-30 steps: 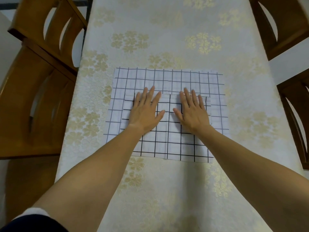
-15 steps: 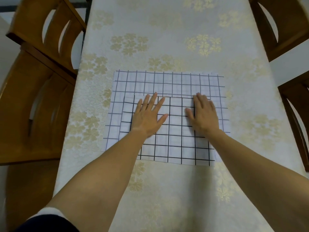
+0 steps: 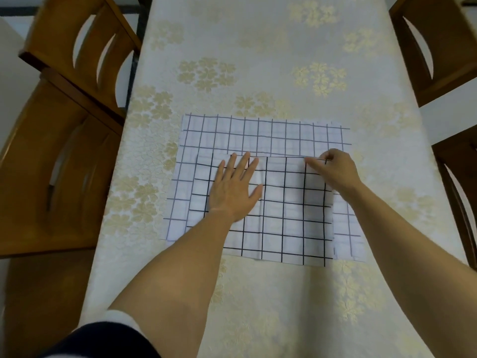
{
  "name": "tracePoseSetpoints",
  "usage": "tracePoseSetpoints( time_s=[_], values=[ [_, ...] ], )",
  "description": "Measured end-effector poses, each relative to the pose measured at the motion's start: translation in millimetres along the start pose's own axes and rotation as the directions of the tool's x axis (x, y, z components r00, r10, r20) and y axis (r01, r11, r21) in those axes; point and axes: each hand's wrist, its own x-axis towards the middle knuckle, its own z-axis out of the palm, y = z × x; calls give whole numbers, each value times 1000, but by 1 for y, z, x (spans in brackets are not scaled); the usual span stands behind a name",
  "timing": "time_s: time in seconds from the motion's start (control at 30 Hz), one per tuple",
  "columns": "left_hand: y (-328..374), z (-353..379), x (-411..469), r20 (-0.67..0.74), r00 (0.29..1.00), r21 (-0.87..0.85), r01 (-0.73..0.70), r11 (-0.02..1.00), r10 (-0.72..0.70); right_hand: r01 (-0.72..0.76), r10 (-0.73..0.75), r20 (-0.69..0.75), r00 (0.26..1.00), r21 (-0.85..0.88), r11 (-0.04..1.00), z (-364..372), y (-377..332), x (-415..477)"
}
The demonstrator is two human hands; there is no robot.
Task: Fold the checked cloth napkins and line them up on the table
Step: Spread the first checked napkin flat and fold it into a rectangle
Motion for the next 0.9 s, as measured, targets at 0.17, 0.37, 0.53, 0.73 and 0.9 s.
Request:
tracePoseSetpoints(
  time_s=[0.17,0.37,0.53,0.73,0.9],
  values=[
    [1,0,1,4,1000,-1,4,1000,-4,-98,105,-21,994,219,971,0,18,-44],
    [0,-1,0,-17,1000,15,-10,1000,10,-131,145,-97,985,140,981,15,46,-85],
    [0,-1,-1,-33,999,11,-29,1000,29,21,-20,-245,969,2,1000,9,16,-94],
    [-1,-2,-2,-42,998,4,-46,999,46,103,-114,-303,946,-52,993,10,-4,-103],
    [-2,-1,-1,-54,997,16,-50,999,51,12,15,-170,985,160,987,11,3,-108]
  ],
)
